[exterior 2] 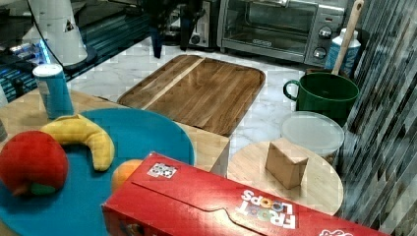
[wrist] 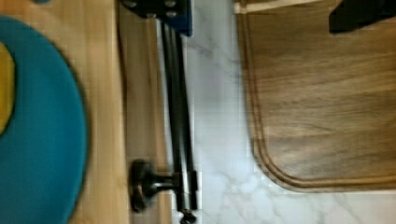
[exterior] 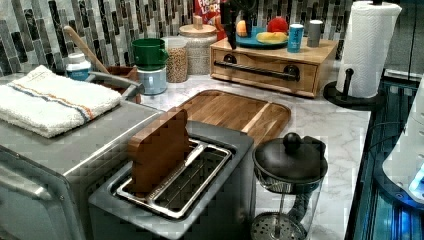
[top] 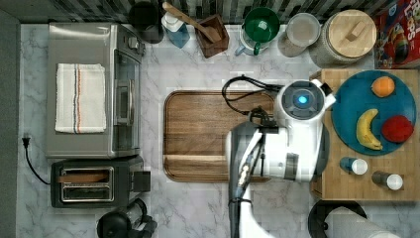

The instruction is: Open the drawer.

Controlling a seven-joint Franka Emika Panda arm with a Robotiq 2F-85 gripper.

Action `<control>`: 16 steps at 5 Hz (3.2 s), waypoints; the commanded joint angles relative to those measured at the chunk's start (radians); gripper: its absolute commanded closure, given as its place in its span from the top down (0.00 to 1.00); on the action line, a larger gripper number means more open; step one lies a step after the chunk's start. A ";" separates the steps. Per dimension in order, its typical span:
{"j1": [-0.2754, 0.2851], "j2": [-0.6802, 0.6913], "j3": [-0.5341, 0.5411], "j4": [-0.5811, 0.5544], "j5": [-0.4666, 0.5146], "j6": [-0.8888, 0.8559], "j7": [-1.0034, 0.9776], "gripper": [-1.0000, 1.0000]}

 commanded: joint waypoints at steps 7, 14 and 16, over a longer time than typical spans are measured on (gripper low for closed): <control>-0.115 0.146 -0.022 -0.141 0.022 0.431 -0.116 1.00; -0.059 0.223 0.156 -0.072 0.184 0.372 -0.076 1.00; 0.006 0.217 0.209 -0.099 0.186 0.372 -0.040 1.00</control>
